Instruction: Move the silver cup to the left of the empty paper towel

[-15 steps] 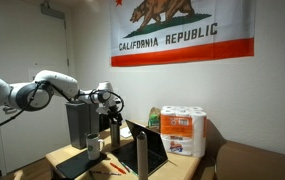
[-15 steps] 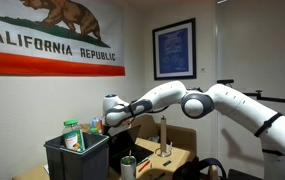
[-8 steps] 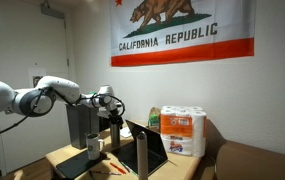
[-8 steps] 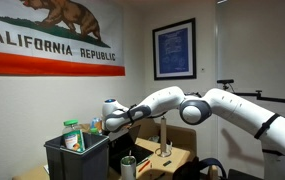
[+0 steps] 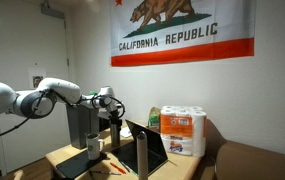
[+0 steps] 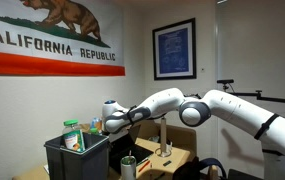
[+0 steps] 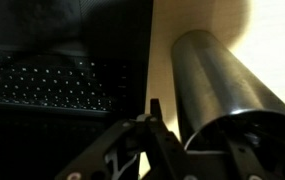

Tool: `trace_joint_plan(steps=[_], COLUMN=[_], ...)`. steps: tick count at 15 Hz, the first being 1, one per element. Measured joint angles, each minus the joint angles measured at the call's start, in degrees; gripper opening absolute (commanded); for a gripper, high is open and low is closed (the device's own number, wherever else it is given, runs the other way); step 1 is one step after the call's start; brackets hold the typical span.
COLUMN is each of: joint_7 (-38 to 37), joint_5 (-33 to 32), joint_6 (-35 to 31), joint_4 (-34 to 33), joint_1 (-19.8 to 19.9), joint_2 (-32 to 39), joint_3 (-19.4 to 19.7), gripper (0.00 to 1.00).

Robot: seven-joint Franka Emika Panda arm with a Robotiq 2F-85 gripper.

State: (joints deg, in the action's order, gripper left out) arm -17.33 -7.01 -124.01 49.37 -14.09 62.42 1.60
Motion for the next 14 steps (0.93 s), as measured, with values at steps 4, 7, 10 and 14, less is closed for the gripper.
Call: trace_joint_plan(steps=[4, 7, 10, 14], joint_7=[-1.06, -2.01, -2.86, -3.77], joint_5=[0.0, 0.0, 0.0, 0.0], joint_6=[0.13, 0.32, 0.35, 1.95], joint_4=[-0.25, -0.58, -1.03, -1.23], joint_1=[-0.03, -0.08, -0.22, -0.82], joint_2=[0.13, 0.14, -0.09, -2.83], joint_3=[0.0, 0.0, 0.0, 0.0], gripper=[0.05, 0.08, 0.07, 0.07])
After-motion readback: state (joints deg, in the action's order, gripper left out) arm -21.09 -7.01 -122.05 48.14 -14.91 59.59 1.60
